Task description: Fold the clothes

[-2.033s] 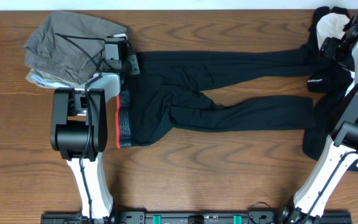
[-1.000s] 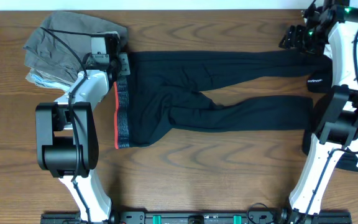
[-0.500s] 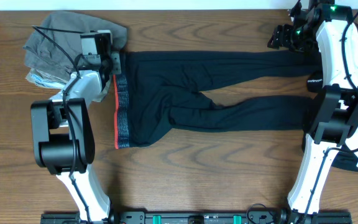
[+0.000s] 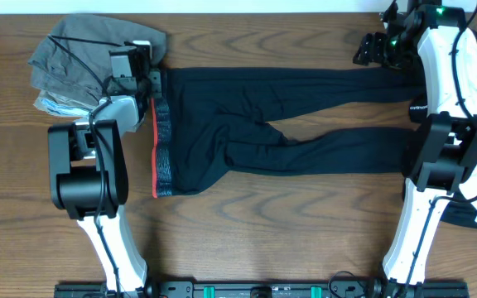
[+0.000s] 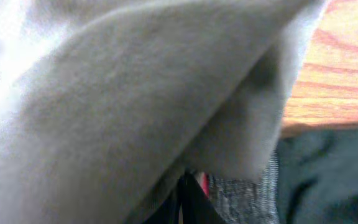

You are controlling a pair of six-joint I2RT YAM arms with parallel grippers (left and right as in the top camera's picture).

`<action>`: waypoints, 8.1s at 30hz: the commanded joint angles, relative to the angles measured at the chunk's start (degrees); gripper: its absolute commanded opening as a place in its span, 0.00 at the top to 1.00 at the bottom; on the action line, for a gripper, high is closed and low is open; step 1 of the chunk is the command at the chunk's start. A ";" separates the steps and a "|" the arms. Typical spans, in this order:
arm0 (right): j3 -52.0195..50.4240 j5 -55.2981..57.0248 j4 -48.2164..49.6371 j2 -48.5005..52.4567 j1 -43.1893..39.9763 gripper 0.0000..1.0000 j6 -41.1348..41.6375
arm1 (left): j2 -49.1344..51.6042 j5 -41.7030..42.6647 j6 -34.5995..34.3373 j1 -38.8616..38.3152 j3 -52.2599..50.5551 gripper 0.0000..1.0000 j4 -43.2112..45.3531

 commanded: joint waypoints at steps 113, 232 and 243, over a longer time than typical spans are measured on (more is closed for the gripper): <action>1.36 2.73 -1.77 0.79 4.28 0.20 -0.20 | -3.63 -5.38 -7.91 4.66 -3.06 0.94 -27.63; -83.10 21.81 30.71 -56.39 -5.40 0.40 43.80 | -17.11 -7.61 -65.68 1.97 -11.87 0.94 -56.28; -93.79 22.84 43.08 -56.39 -5.44 0.45 46.75 | -17.11 -7.98 -65.68 1.97 -11.87 0.94 -56.94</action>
